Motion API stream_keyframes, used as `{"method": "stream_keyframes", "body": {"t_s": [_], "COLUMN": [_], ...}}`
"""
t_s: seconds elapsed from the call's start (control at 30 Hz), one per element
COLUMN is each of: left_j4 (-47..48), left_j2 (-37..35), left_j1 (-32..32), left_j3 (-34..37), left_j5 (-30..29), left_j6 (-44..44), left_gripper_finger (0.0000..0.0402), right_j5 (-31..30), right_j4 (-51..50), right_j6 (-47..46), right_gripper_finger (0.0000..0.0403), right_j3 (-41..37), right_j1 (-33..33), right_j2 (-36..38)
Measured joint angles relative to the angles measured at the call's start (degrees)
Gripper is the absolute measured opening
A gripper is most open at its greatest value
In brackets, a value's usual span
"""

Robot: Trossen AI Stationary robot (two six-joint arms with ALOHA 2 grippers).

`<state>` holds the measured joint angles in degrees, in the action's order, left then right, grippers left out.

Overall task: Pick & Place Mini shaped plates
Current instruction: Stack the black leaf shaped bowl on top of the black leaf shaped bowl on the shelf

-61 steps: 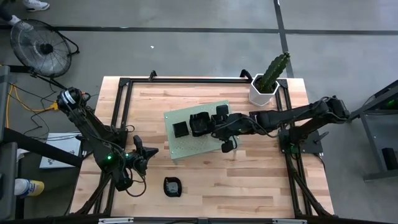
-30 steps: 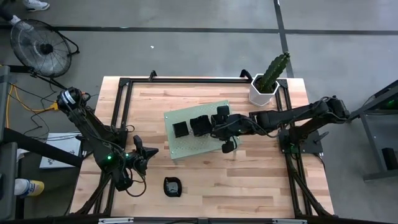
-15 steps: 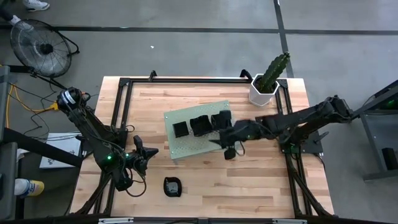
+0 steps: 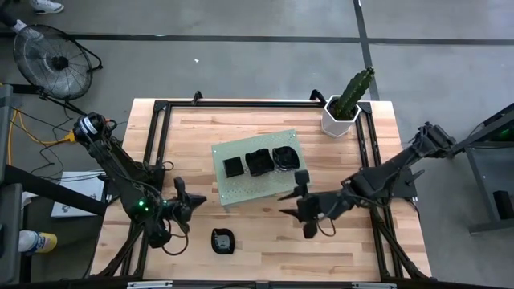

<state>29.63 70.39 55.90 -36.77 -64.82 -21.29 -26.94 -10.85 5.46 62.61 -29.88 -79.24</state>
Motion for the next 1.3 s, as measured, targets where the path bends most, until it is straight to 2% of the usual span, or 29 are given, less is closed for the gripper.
{"method": "stream_keyframes", "body": {"t_s": [0.1, 0.27, 0.57, 0.67, 0.8, 1.07, 1.3], "left_j4": [-3.9, -10.8, -25.3, -27.0, -27.3, -37.2, -35.9], "left_j2": [0.0, 0.0, 0.0, 0.0, 1.2, 12.5, 18.6], "left_j1": [0.0, 0.0, 0.0, 0.0, 0.0, 0.0, -0.1], "left_j3": [0.0, 0.0, 0.0, 0.0, 0.0, -0.1, -5.5], "left_j5": [2.0, 12.3, 28.3, 29.8, 30.4, 35.7, 33.0], "left_j6": [0.0, 1.2, 22.1, 25.6, 26.1, 33.9, 34.7], "left_gripper_finger": [0.0023, 0.0023, 0.0023, 0.0023, 0.0023, 0.0023, 0.0039], "right_j5": [0.3, 0.3, 0.3, 0.3, 0.4, -0.2, -0.8], "right_j4": [0.3, 1.1, 14.6, 21.2, 27.8, 28.8, 28.7], "right_j6": [-2.1, -3.9, -4.6, -4.6, -4.2, -4.1, -4.9], "right_gripper_finger": [0.0138, 0.0138, 0.0138, 0.0138, 0.0138, 0.0138, 0.0138], "right_j3": [-0.5, -3.6, -13.0, -16.7, -20.7, -22.0, -22.0], "right_j1": [-2.3, -5.7, -9.6, -10.5, -11.5, -12.9, -12.9], "right_j2": [0.0, 0.0, 0.0, 0.0, 0.0, 0.0, 0.0]}}
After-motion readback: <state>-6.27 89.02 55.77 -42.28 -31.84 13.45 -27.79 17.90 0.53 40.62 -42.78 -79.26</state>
